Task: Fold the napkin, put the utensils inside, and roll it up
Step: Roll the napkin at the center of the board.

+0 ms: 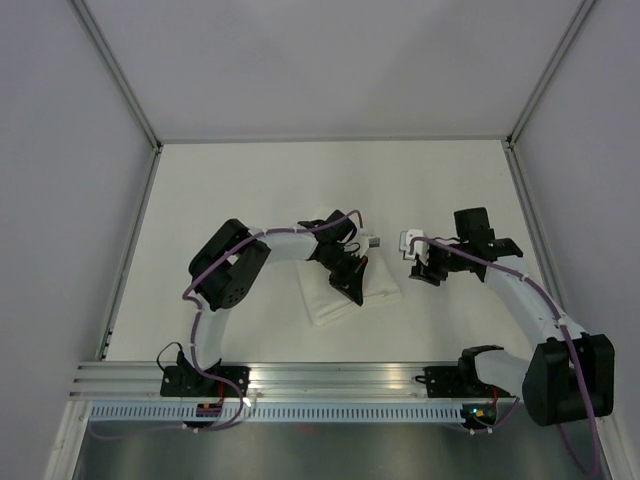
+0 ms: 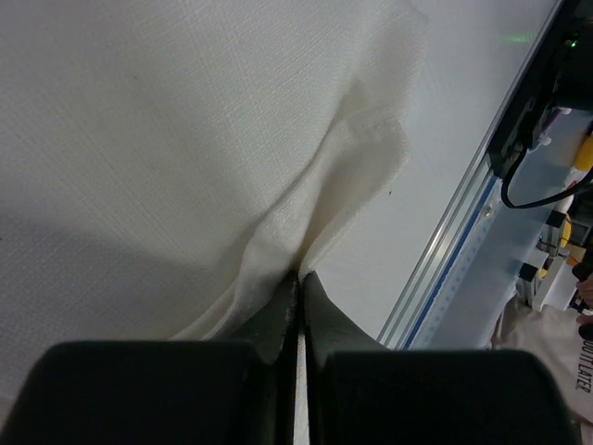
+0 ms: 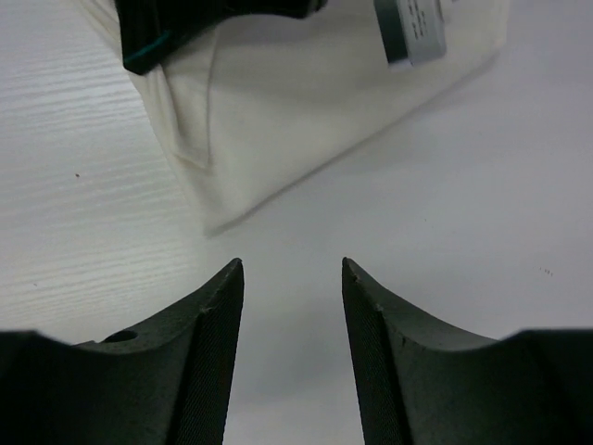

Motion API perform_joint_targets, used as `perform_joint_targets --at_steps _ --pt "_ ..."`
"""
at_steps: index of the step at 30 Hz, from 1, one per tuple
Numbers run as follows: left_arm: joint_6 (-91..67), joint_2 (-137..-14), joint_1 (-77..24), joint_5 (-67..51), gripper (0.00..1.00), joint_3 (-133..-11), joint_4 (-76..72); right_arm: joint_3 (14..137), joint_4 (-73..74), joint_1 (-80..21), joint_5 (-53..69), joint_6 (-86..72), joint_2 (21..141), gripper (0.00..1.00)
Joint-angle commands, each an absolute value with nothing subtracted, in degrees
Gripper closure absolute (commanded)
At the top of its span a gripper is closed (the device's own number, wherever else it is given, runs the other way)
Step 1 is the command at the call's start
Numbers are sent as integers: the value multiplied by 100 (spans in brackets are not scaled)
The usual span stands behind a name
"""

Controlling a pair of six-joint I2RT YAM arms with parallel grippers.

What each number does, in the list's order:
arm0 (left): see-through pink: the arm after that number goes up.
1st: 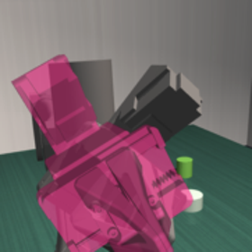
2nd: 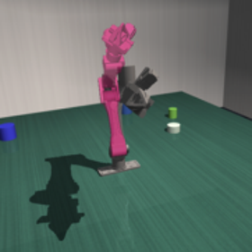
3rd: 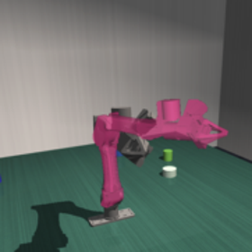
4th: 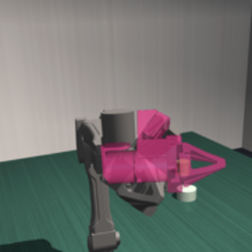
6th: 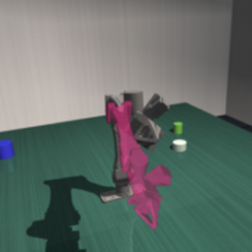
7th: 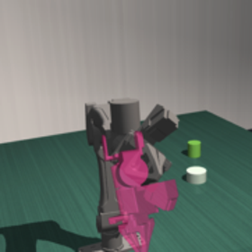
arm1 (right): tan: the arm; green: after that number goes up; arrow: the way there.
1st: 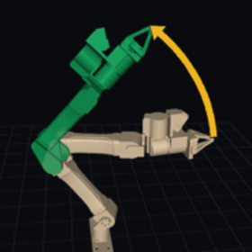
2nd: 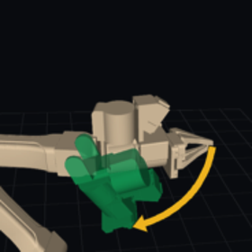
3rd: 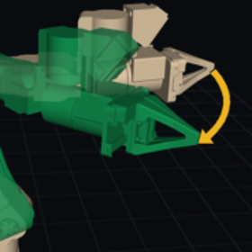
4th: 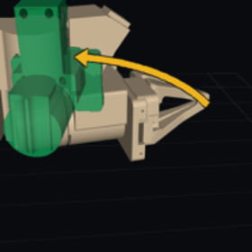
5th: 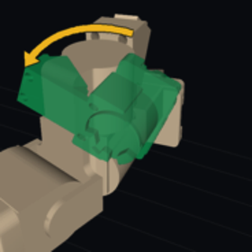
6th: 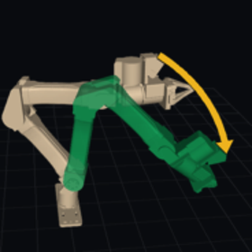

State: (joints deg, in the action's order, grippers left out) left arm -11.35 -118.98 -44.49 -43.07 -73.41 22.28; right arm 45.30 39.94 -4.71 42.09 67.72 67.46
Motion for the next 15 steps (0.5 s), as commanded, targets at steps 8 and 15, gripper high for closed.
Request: perform_joint_targets --at_steps 8,15 --pt "-976 -12252 -4412 -4140 98 -7488 2742 3903 2893 -2275 3912 6847 6504 40" --pt "-993 -12340 -4412 -4184 98 -7523 2742 3526 2172 -3487 3114 6197 6574 43"
